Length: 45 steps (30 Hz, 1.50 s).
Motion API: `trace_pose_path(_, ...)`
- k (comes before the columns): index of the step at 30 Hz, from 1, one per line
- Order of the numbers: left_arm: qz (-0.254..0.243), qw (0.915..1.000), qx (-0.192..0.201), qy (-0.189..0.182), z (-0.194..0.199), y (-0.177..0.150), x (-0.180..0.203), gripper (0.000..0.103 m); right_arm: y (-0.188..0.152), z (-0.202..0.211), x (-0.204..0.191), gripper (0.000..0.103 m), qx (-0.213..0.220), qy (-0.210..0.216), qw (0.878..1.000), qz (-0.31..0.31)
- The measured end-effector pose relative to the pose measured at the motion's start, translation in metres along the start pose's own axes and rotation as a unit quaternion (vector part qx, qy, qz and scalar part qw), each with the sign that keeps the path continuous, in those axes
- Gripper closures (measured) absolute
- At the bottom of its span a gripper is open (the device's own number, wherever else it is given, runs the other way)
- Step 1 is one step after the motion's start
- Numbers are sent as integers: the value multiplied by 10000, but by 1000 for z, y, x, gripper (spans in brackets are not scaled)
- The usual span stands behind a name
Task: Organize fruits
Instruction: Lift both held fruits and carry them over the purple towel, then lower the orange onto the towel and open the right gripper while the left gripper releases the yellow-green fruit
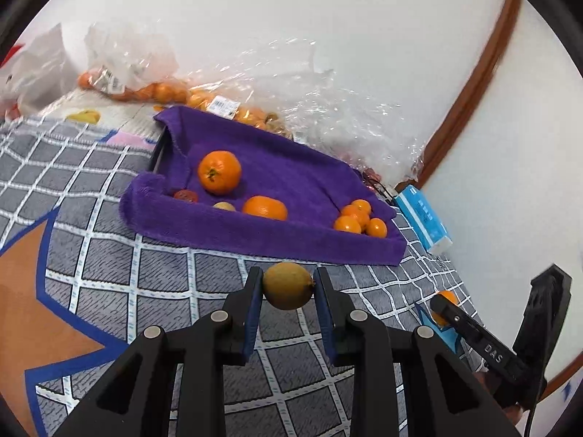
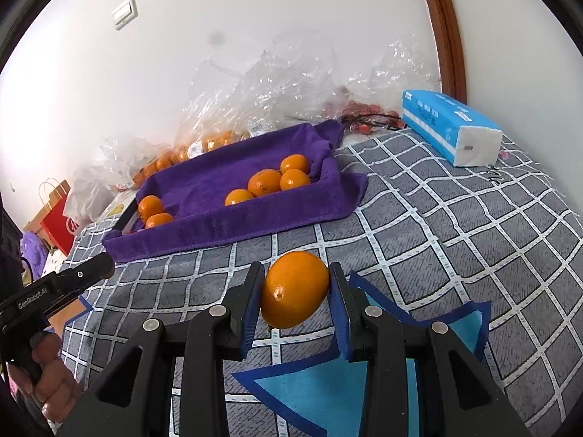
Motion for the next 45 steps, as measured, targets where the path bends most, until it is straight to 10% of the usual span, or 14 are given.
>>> trace_pose_path(17,-218,9964,424,701,60,61,1,76,73,16,-64,68,206,212,9985,471)
trace_pose_path(30,-349,9939,704,773,29,127,4,76,136,-26,-71,68,220,131,9992,322)
trace_pose_path(45,-148,9952,580,780,-17,120,-33,76,134,-89,-65,68,43,78,9991,417)
Point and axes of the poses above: each gripper's, at about its wrist camera, not at the fingertips, and z roughly against the way its jaws point, x to its right, y to its top, the point moved 1 cm from there along -z, roughly the way its jaws point, and after that the axes turned 11 degrees about -x, right-handed, at the moved point
